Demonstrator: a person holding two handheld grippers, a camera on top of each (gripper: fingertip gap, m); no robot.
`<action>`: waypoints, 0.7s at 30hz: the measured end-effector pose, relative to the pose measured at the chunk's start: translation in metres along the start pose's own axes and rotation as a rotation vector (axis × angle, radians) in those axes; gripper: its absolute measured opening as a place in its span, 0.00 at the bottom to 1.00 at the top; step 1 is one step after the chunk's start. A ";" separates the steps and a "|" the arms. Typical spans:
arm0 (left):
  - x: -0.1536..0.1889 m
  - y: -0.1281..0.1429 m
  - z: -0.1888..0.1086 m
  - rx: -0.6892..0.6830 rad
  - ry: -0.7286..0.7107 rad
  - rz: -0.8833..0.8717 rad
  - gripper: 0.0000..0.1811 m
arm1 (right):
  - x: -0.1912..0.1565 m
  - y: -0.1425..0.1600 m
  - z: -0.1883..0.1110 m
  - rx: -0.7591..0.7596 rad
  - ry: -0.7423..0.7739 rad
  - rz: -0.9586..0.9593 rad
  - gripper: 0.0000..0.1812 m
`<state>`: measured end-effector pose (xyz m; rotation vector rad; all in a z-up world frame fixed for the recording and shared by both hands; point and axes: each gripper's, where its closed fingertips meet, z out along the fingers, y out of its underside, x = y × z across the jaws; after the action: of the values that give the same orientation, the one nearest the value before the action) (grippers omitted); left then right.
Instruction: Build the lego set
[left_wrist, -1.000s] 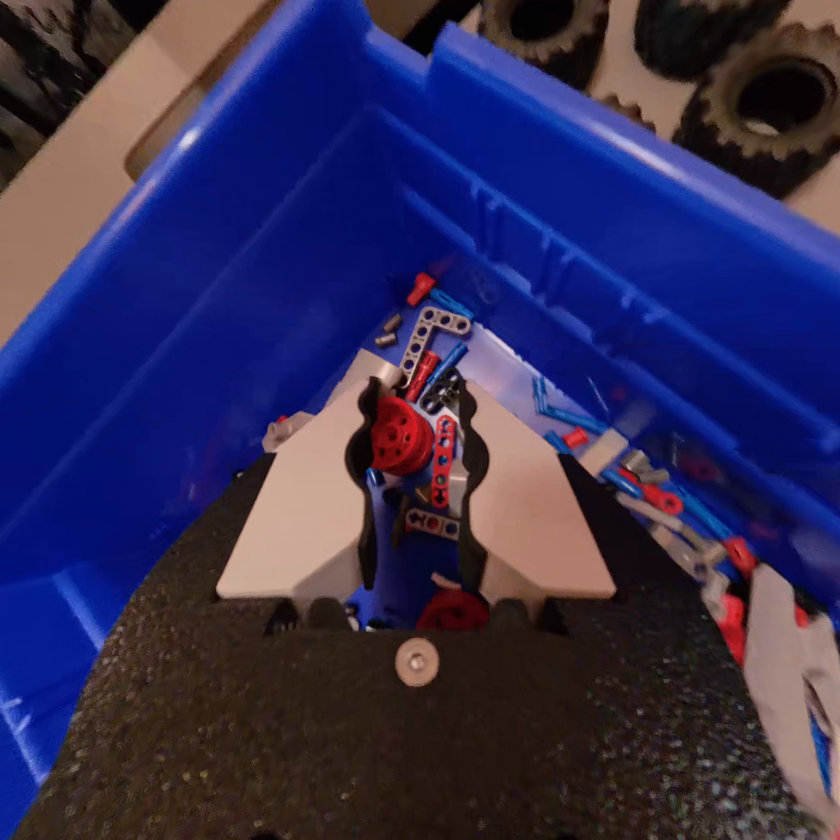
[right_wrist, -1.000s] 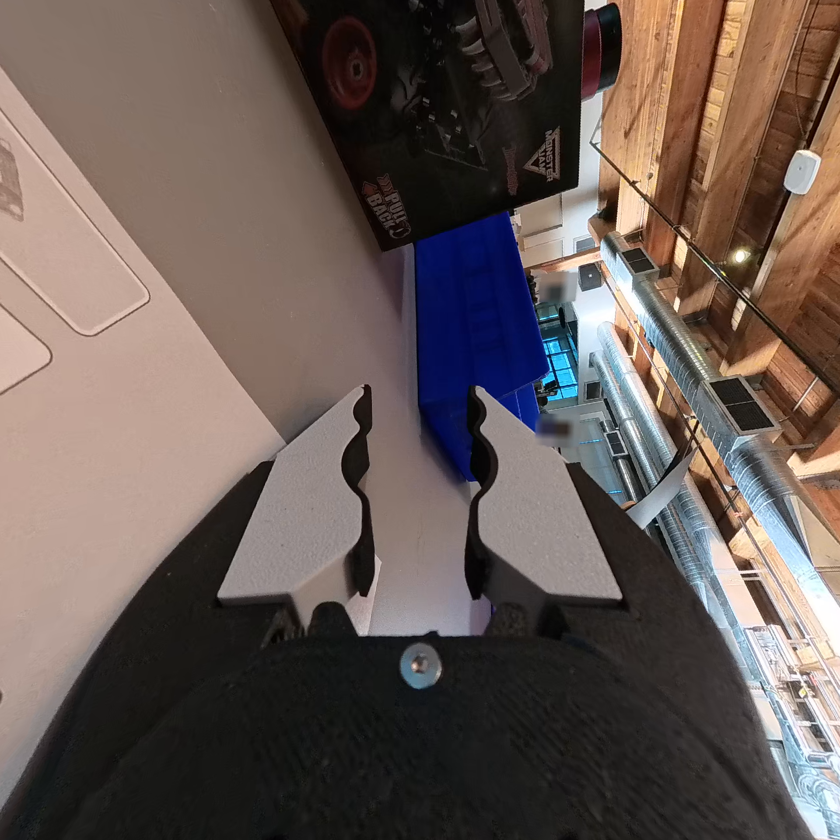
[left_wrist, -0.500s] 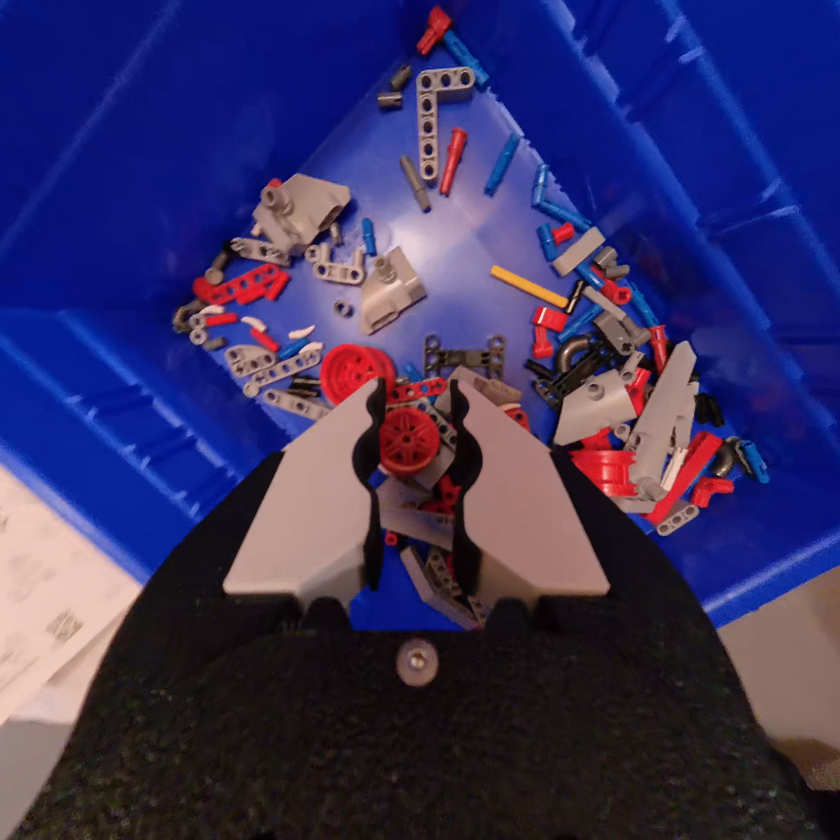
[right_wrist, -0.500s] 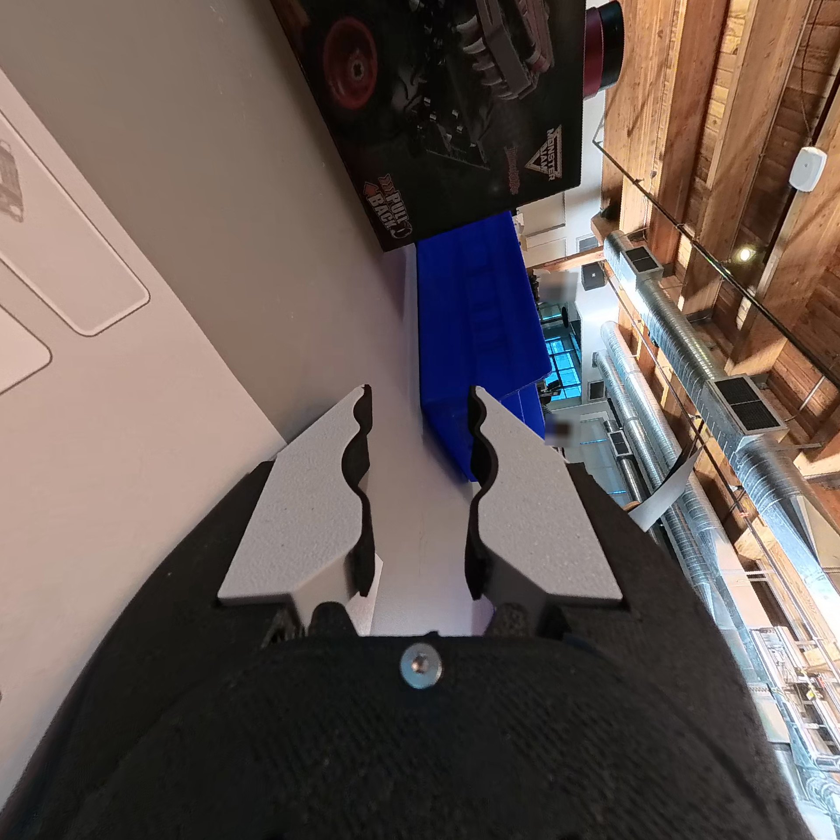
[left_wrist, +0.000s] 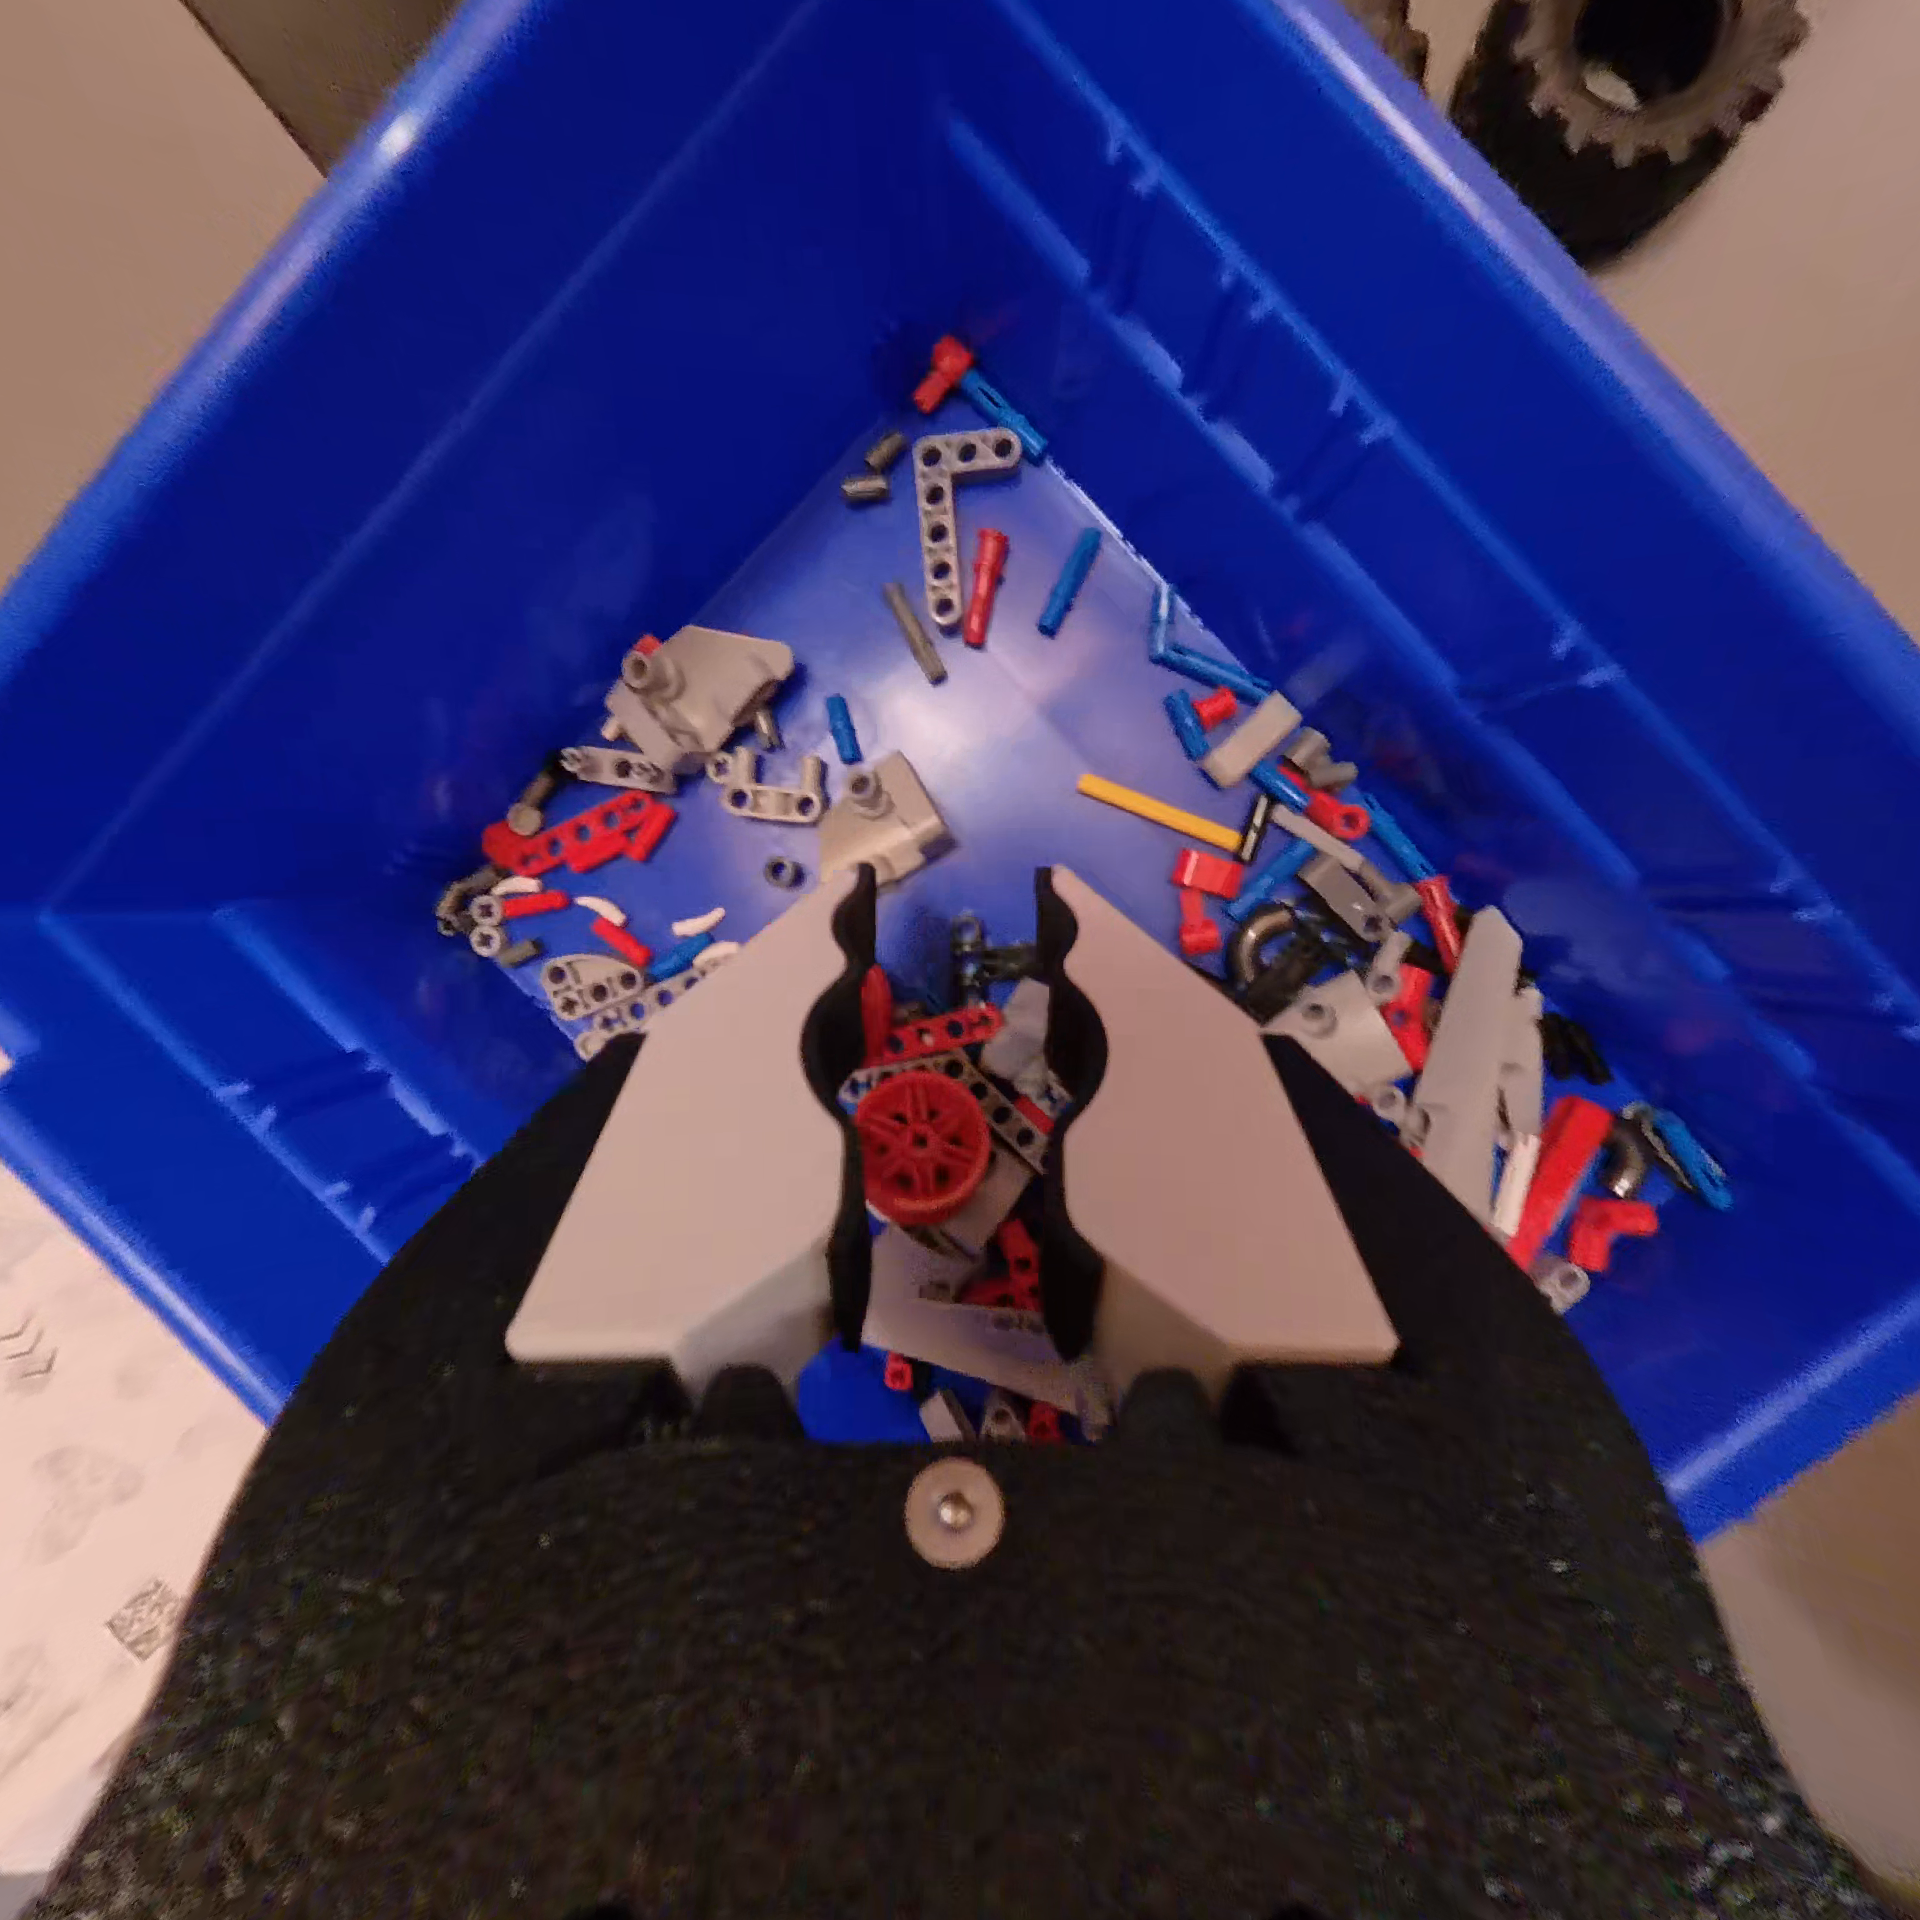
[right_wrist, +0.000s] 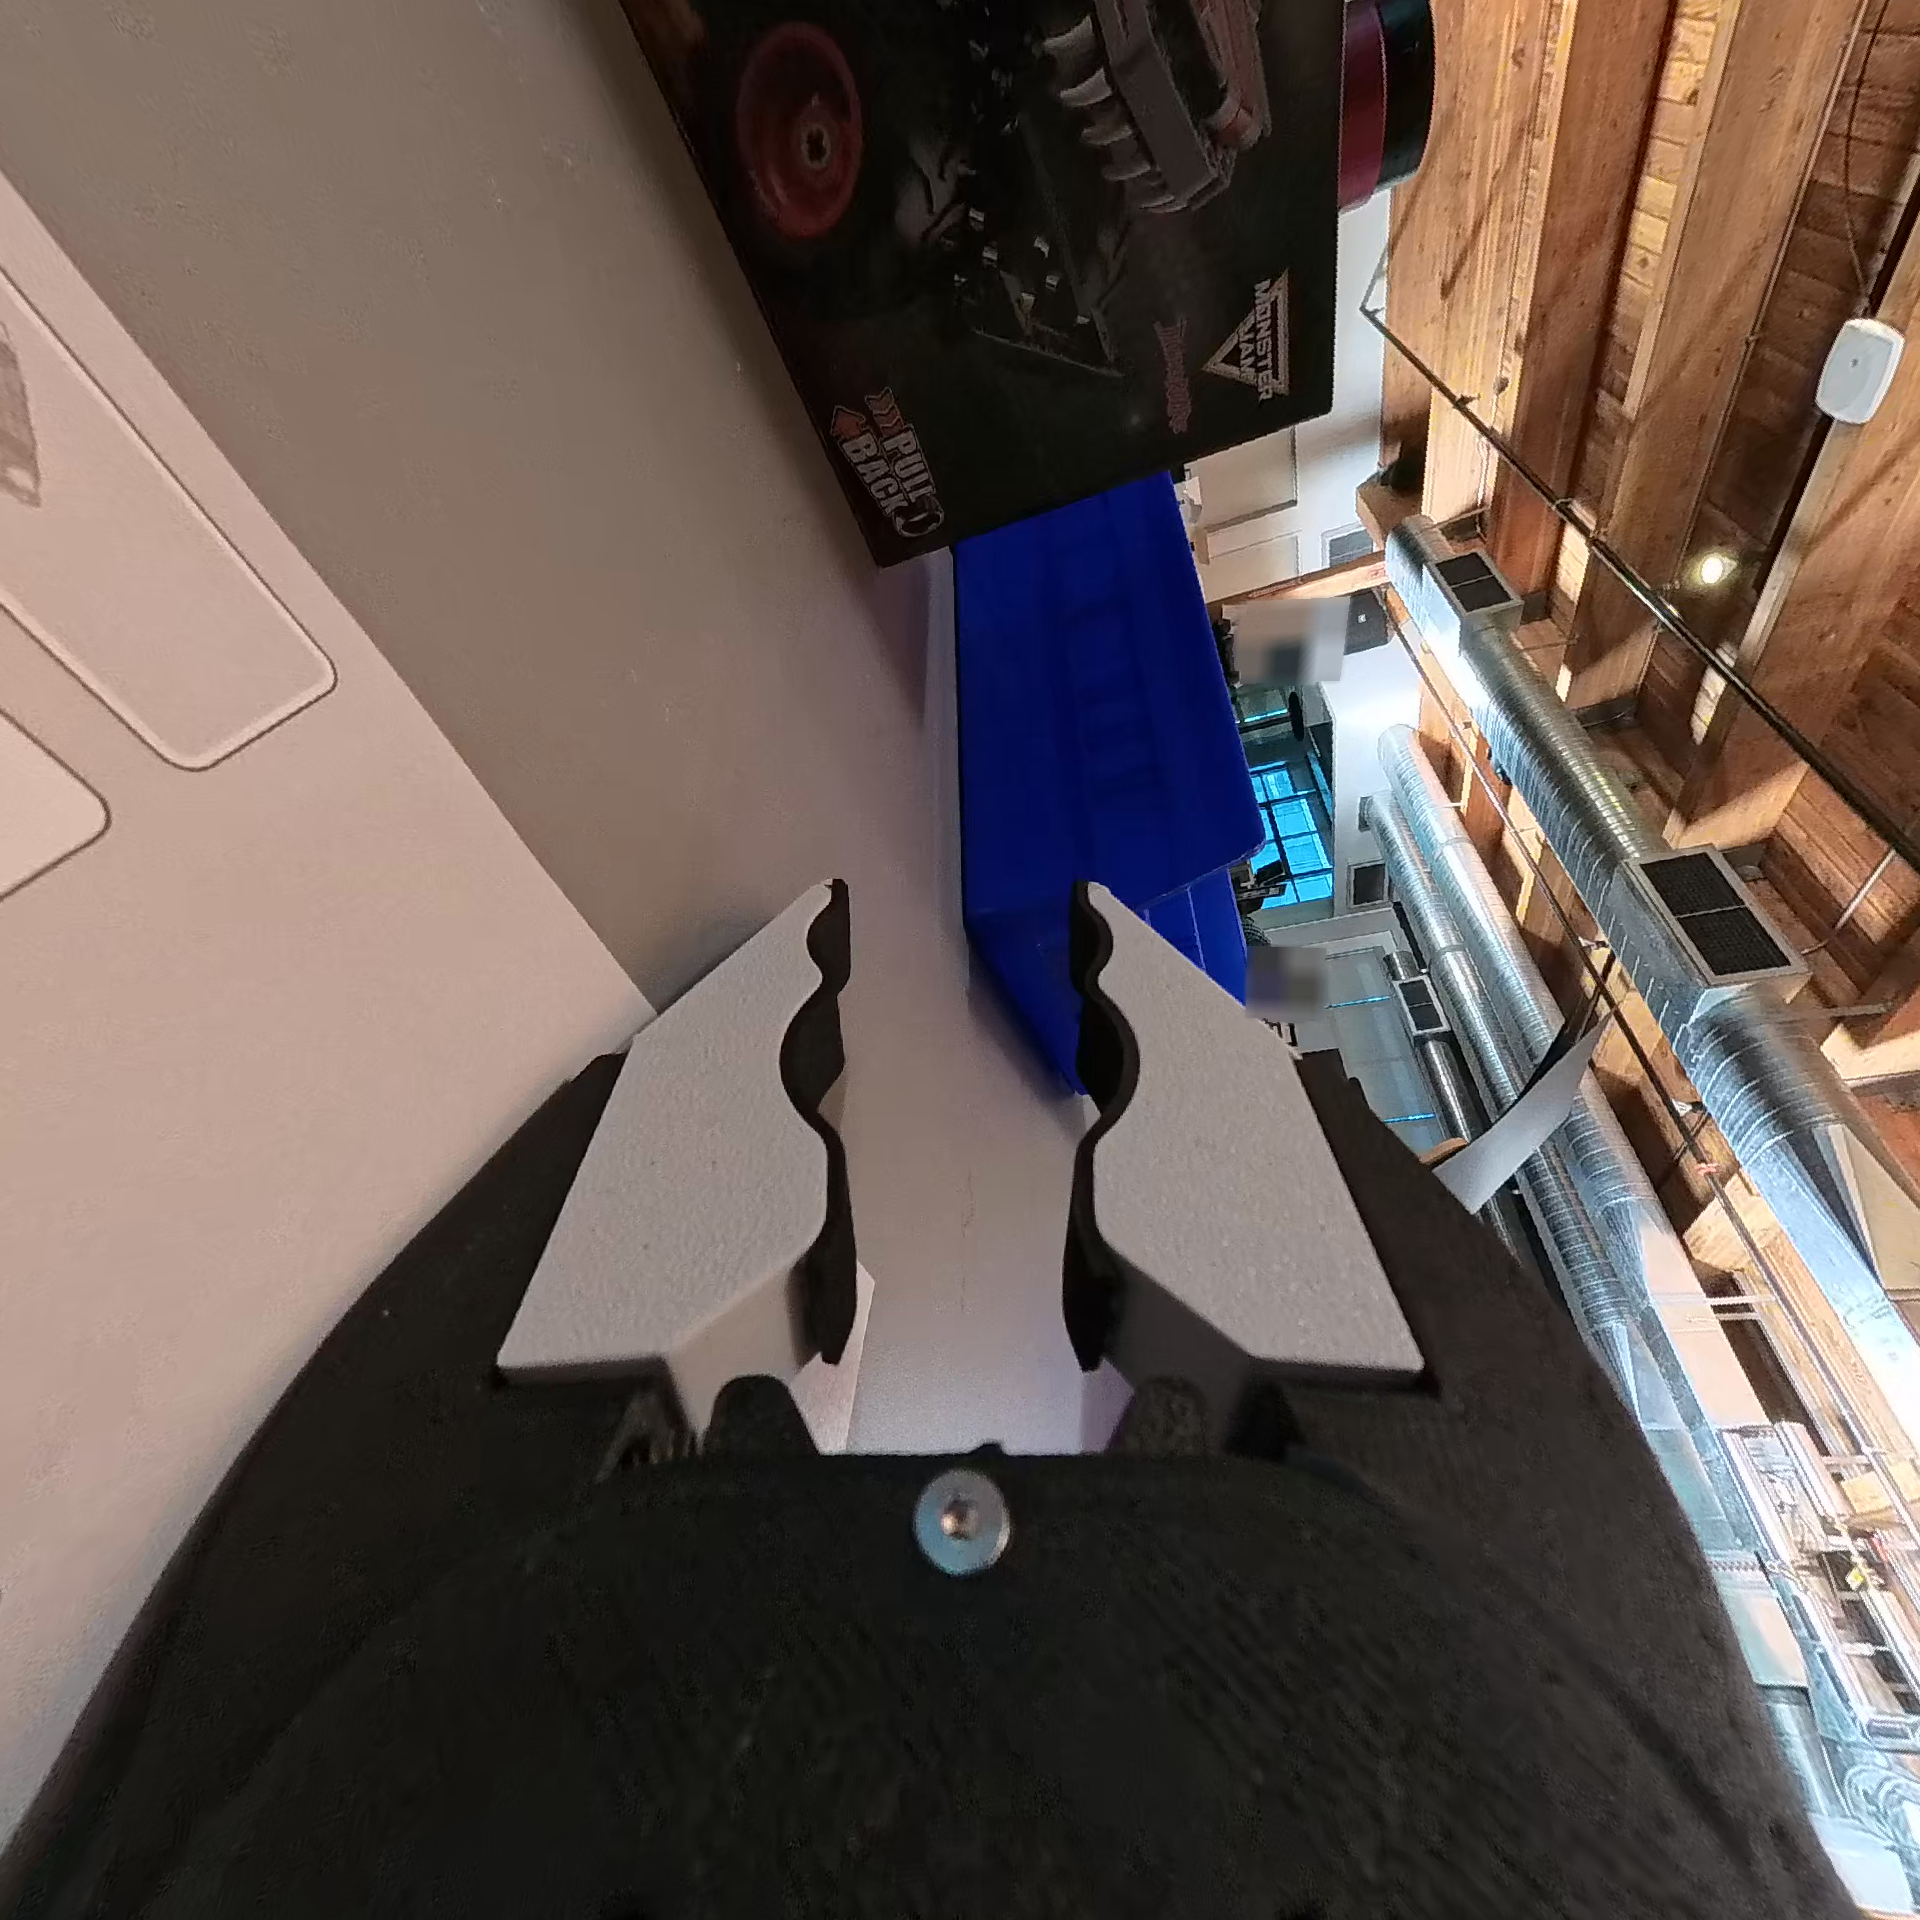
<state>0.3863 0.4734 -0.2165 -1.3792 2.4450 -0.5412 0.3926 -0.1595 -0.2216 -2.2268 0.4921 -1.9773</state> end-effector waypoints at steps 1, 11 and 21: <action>-0.003 -0.003 0.001 0.017 -0.009 -0.001 0.16 | 0.000 0.000 0.000 0.001 -0.001 0.001 0.22; -0.015 -0.018 0.031 0.076 -0.079 0.017 0.14 | 0.000 0.000 0.000 0.003 -0.002 0.003 0.22; -0.009 -0.021 0.053 0.063 -0.094 0.075 0.15 | 0.000 0.000 0.000 0.003 -0.001 0.002 0.22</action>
<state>0.4291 0.4613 -0.2538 -1.2541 2.3731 -0.5197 0.3930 -0.1594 -0.2218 -2.2243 0.4904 -1.9751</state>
